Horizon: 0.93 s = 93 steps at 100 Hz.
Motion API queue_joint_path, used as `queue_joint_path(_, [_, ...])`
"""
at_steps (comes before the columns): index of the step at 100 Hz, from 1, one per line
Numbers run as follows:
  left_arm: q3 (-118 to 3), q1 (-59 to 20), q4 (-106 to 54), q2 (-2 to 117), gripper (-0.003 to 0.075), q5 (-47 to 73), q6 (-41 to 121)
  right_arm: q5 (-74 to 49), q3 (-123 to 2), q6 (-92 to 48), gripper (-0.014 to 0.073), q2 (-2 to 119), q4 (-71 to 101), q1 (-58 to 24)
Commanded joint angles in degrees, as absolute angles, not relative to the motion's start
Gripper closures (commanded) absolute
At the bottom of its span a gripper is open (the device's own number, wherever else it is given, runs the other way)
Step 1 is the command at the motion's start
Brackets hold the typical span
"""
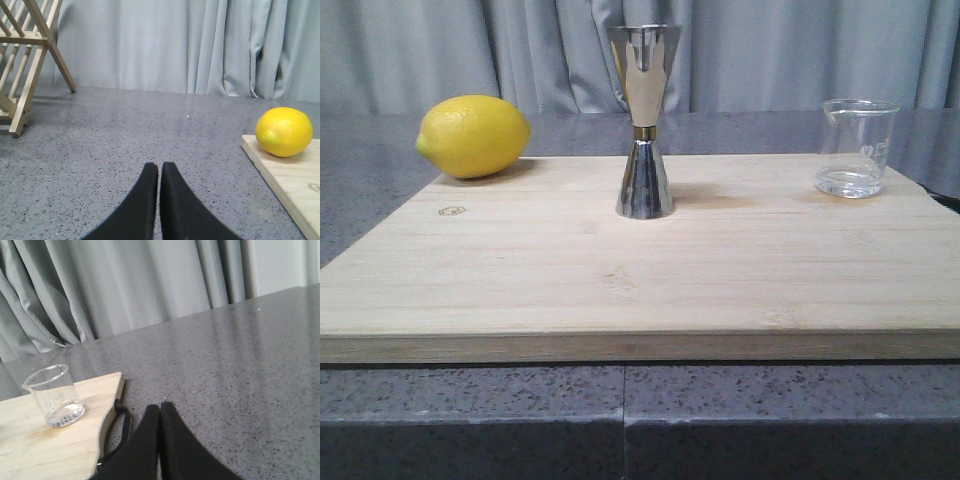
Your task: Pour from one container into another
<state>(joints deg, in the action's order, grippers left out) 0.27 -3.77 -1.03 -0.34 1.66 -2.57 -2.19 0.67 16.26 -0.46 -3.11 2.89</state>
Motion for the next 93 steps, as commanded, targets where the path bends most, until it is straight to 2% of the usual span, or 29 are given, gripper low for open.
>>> queue_joint_path(1, [1.92, -3.74, -1.59, -1.61, 0.0739, -2.72, -2.48, 2.53, 1.16, 16.14, 0.0665, -1.72, -4.63, 2.84])
queue_joint_path(26, [1.92, -3.74, -1.59, -1.61, 0.0739, -2.72, -2.48, 2.96, 1.16, 7.93, 0.0665, -1.72, -4.43, 2.84])
queue_joint_path(93, [1.92, -3.74, -1.59, -1.61, 0.0739, -2.72, -2.48, 4.68, 1.16, 7.94, 0.0665, -1.72, -3.69, 2.84])
